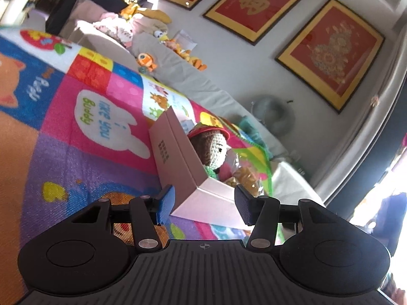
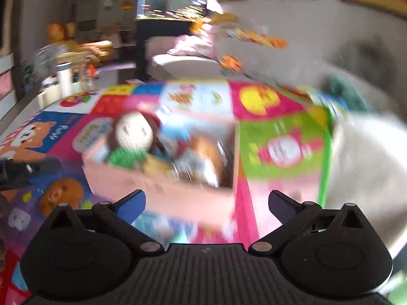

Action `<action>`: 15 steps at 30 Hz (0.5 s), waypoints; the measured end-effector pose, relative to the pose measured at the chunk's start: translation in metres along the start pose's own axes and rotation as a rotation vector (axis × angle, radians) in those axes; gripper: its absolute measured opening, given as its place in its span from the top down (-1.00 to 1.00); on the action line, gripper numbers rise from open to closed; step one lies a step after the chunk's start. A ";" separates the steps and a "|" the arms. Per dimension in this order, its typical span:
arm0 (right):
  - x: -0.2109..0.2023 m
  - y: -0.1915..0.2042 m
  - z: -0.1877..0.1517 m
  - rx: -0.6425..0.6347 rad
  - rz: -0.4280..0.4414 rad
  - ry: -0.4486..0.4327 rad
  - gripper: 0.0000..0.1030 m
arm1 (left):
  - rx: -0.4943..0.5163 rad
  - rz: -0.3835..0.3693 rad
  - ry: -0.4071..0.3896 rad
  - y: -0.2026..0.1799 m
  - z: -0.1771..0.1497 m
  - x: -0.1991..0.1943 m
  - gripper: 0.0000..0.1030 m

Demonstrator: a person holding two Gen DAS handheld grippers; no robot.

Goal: Organize objects
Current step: 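Carry the white card over the pink box and open the right gripper, then grasp the teal toy with the left gripper and lift it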

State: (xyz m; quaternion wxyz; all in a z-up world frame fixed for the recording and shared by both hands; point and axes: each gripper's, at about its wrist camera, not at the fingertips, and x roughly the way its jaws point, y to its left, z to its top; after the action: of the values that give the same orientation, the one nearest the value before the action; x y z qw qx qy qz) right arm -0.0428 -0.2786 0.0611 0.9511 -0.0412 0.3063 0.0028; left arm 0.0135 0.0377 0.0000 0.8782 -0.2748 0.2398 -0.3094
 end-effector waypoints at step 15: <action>-0.003 -0.038 -0.069 0.335 -0.007 -0.071 -1.00 | 0.296 0.083 0.297 -0.097 -0.015 0.038 -0.09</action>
State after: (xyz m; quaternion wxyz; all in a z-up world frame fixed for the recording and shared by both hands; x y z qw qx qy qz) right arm -0.0841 -0.3222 0.0095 0.9548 0.1170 0.2687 -0.0504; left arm -0.0088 -0.0572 0.0408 0.8760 -0.0843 0.3295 -0.3419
